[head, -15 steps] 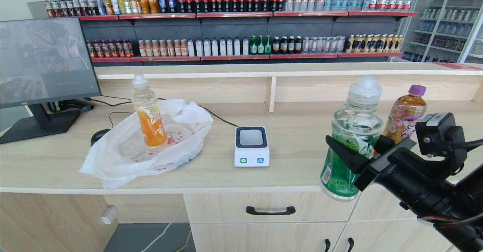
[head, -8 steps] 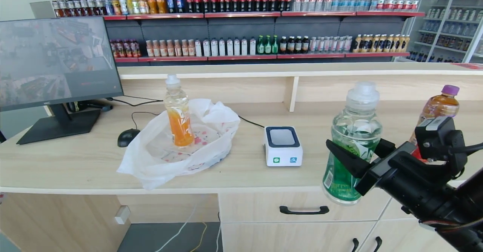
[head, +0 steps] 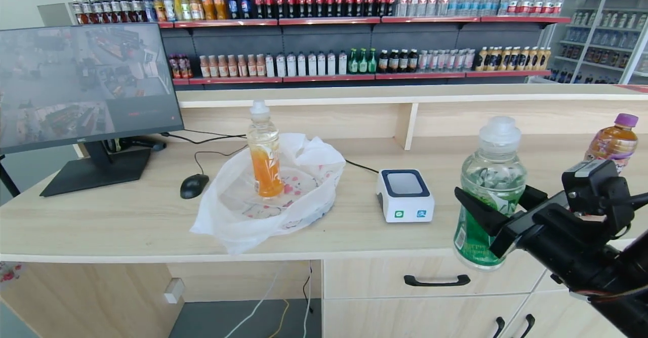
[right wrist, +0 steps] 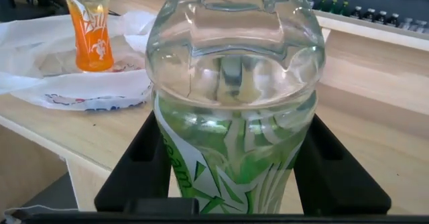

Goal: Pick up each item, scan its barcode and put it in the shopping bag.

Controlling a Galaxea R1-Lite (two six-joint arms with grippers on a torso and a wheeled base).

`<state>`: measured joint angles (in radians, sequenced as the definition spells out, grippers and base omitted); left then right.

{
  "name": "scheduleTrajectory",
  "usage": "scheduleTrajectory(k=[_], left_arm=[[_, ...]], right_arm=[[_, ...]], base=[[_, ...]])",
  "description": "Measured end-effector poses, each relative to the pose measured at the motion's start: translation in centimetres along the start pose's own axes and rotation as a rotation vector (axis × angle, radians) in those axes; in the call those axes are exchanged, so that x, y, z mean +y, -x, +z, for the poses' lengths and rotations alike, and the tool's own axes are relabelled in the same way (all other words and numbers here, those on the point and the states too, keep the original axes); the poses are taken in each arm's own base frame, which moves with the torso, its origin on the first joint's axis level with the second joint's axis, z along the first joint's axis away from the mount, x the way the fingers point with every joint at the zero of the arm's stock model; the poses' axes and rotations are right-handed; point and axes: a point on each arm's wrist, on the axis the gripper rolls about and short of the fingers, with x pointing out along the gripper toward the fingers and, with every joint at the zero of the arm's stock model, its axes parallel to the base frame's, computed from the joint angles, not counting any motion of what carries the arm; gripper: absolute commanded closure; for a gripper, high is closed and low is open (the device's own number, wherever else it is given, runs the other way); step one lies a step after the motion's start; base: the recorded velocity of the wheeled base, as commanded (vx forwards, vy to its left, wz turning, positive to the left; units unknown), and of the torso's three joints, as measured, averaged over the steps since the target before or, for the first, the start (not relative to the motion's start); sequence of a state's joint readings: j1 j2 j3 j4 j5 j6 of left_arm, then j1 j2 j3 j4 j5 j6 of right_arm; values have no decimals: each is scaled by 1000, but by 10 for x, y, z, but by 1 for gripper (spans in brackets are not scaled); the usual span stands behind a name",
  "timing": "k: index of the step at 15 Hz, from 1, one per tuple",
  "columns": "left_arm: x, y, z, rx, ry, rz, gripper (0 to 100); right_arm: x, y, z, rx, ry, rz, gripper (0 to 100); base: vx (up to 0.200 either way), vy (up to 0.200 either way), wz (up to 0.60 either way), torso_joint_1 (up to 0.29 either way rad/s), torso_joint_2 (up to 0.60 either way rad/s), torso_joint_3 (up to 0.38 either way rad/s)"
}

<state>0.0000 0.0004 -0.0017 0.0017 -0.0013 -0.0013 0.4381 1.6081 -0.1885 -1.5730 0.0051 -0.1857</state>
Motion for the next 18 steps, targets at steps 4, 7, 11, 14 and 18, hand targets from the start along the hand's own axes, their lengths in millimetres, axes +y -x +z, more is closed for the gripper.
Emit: scheduleTrajectory(k=[4,7,11,14,18], left_arm=[[0,0,0,0,1,0,0],[0,0,0,0,0,0,0],[0,0,0,0,0,0,0],[0,0,0,0,0,0,0],[0,0,0,0,0,0,0]], right_arm=[[1,1,-2,14,0,6,100],[1,1,-2,13,0,9,100],[0,-5,-2,5,17,4,100],[-3,-27,8,-66,57,5,100],[-9,-55,5,-118,293,75,100]], base=[[0,0,0,0,0,0],[0,0,0,0,0,0],[0,0,0,0,0,0],[0,0,0,0,0,0],[0,0,0,0,0,0]])
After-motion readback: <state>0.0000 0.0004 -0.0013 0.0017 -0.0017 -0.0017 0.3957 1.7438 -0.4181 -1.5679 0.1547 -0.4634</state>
